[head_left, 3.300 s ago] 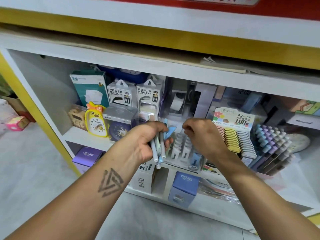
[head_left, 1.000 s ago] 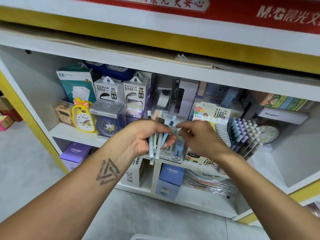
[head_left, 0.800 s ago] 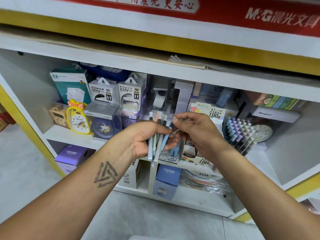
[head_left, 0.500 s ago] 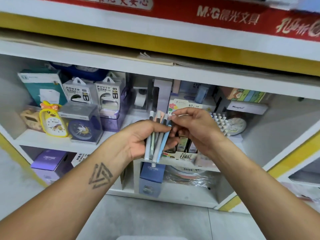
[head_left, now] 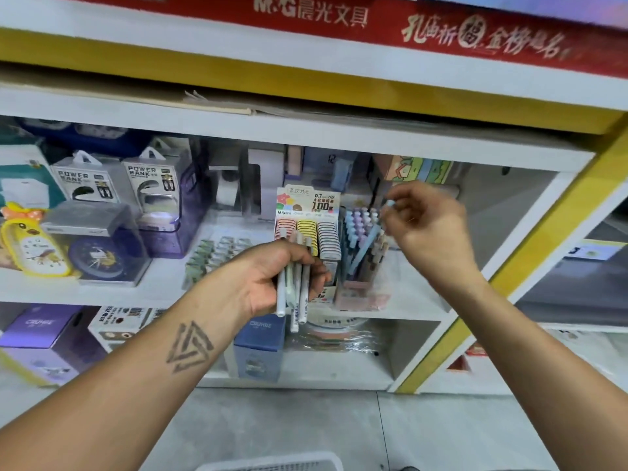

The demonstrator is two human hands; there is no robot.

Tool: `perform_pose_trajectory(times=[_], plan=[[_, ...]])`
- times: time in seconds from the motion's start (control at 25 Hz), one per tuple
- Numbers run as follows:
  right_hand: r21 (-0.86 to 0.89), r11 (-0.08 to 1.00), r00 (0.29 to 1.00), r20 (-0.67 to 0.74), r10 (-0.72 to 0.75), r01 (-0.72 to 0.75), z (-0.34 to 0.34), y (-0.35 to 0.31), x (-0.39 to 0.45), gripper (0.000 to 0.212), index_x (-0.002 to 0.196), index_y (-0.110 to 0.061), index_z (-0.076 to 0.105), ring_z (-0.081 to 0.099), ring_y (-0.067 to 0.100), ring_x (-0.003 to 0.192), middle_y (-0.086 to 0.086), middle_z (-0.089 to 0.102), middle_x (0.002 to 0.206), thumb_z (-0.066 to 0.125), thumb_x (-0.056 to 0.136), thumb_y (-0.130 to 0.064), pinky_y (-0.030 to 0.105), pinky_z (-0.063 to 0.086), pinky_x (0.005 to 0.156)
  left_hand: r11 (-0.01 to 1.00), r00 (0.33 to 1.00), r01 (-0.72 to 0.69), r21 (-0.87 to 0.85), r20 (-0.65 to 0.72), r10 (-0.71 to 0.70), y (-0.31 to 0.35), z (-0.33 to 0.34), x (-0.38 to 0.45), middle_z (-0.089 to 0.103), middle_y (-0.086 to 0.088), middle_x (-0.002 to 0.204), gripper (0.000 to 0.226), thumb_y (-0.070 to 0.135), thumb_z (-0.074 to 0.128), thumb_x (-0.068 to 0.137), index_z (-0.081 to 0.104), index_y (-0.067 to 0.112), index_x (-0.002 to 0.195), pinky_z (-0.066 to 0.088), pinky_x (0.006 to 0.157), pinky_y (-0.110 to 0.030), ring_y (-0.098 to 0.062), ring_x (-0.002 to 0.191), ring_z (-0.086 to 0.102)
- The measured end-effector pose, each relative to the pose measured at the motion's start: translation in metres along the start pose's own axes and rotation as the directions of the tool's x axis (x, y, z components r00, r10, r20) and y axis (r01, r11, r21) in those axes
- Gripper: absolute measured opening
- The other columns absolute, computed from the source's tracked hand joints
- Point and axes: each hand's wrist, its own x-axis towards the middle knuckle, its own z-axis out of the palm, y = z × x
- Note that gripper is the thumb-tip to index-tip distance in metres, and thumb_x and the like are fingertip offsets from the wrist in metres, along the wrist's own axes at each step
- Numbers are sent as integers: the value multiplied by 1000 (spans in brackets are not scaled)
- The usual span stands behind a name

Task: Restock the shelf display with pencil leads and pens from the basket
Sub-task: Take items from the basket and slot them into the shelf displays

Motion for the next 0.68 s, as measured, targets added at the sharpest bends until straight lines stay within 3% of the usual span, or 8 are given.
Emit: perform_pose_trajectory(times=[0.12,0.28,0.48,0.68], plan=[[-318,925,976,134,-173,208,9,6,-9,14,104,-16,69,61,11,68,-4,68,82,70,90,-15,28,51,67,1000,1000,10,11,26,-11,-3,2,1,68,-21,72,10,-9,51,91,61,-8,91,61,56,-33,-28,64,69],[-347,881,940,231,-251,321,19,13,-15,13,103,-15,67,67,28,74,6,73,81,67,91,-12,41,56,69,1000,1000,13,18,26,-13,-4,1,2,69,-20,75,10,-9,53,91,62,-7,95,61,56,-33,-26,60,71],[-383,875,934,307,-182,296,22,14,-21,11,103,-18,66,66,31,79,7,72,84,62,93,-15,42,55,68,999,999,5,32,48,-7,-5,3,0,70,-19,77,11,-7,54,92,64,-5,94,61,57,-33,-26,61,70],[-567,731,883,458,-105,381,23,8,-18,19,95,-16,69,62,29,84,3,66,89,50,96,-18,41,52,69,996,990,-43,84,141,31,-7,7,-5,72,-21,88,17,-7,55,92,63,-5,107,58,53,-28,-25,68,71]])
